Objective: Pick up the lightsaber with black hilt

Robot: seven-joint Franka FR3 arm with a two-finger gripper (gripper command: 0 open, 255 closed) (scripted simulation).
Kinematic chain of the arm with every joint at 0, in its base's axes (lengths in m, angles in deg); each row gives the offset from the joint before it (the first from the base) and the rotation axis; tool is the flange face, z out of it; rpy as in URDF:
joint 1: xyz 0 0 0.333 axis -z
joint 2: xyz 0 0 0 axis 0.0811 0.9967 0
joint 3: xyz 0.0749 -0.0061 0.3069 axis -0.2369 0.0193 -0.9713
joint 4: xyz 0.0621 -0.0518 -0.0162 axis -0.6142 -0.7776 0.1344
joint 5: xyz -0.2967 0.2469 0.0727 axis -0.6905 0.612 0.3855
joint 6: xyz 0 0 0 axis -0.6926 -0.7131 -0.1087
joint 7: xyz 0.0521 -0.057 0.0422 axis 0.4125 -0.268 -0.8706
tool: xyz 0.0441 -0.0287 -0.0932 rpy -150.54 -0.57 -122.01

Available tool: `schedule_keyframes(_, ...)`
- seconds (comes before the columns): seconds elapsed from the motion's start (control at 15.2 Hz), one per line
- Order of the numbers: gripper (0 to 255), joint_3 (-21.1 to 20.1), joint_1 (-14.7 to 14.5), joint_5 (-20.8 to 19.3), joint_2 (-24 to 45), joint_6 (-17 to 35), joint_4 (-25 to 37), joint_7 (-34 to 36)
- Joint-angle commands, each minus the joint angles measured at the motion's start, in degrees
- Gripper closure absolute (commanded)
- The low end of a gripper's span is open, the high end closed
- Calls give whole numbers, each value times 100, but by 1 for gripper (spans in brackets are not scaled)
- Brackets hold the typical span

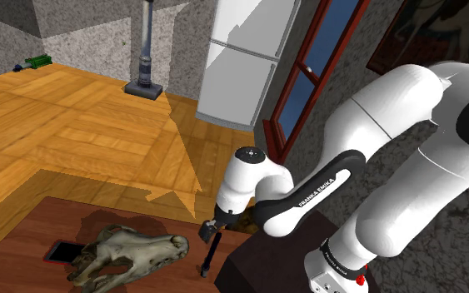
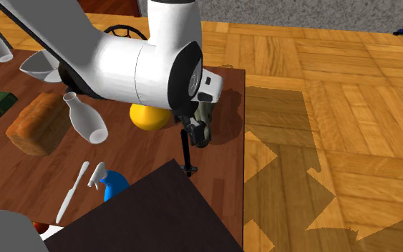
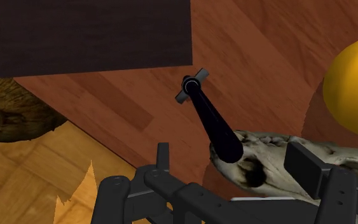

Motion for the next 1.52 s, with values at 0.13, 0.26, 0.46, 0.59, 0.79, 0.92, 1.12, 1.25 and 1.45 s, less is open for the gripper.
schedule_keyframes(0.13,255,53,14,-363,218,173,-3,259)
schedule_keyframes(0.26,255,48,14,-341,205,168,-8,243)
schedule_keyframes(0.46,255,48,15,-335,202,169,-11,238)
schedule_keyframes(0.59,255,47,15,-334,201,167,-10,238)
schedule_keyframes(0.79,255,4,25,-130,82,81,-13,84)
schedule_keyframes(0.92,255,-59,9,265,-169,-114,-12,-196)
schedule_keyframes(1.12,255,-49,-82,733,-528,-424,8,-529)
schedule_keyframes(1.25,255,-8,-156,969,-752,-638,30,-697)
schedule_keyframes(1.45,255,76,-264,1231,-1067,-961,75,-887)
